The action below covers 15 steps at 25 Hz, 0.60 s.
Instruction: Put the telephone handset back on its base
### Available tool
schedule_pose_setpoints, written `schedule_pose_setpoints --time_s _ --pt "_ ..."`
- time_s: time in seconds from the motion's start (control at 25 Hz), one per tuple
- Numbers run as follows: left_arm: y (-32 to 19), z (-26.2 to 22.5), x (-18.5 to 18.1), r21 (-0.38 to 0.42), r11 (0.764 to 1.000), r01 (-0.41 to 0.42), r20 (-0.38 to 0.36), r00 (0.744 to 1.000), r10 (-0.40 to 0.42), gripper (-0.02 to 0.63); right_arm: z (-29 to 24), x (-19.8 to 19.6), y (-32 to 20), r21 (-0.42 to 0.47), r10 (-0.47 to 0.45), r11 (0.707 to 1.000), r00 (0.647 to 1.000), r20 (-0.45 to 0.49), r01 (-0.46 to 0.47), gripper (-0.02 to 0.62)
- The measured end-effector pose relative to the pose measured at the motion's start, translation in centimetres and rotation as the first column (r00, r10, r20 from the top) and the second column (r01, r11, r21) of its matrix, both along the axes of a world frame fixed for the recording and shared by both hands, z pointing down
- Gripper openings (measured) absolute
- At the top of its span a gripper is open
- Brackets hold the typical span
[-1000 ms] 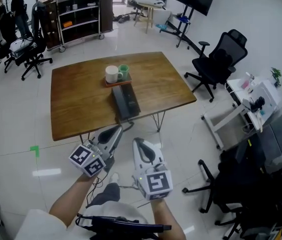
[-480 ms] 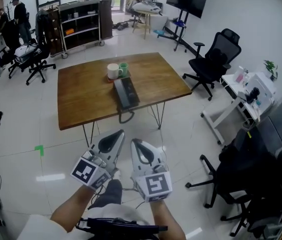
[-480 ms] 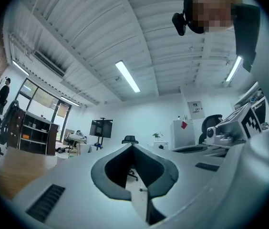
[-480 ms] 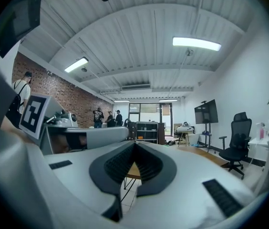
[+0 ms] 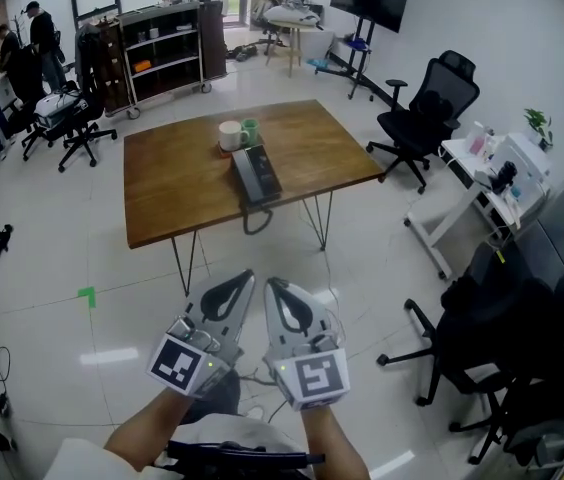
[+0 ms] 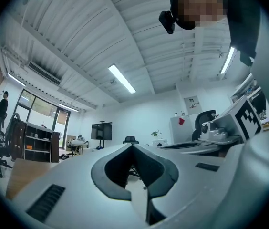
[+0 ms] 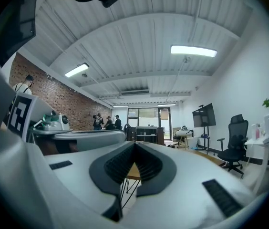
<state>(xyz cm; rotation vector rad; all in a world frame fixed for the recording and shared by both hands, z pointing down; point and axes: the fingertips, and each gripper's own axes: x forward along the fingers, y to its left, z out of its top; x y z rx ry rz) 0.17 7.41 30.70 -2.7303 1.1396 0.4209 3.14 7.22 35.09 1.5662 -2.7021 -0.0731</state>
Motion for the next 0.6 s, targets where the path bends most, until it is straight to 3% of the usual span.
schedule_pose_setpoints --time_s 0.6 --pt "2.1 0.8 -1.5 -0.031 1.000 0.002 -0.001 1.000 -0.002 0.002 0.1 -1.5 1.9 -0.004 0.000 1.000 1.000 0.004 0.000 0.003"
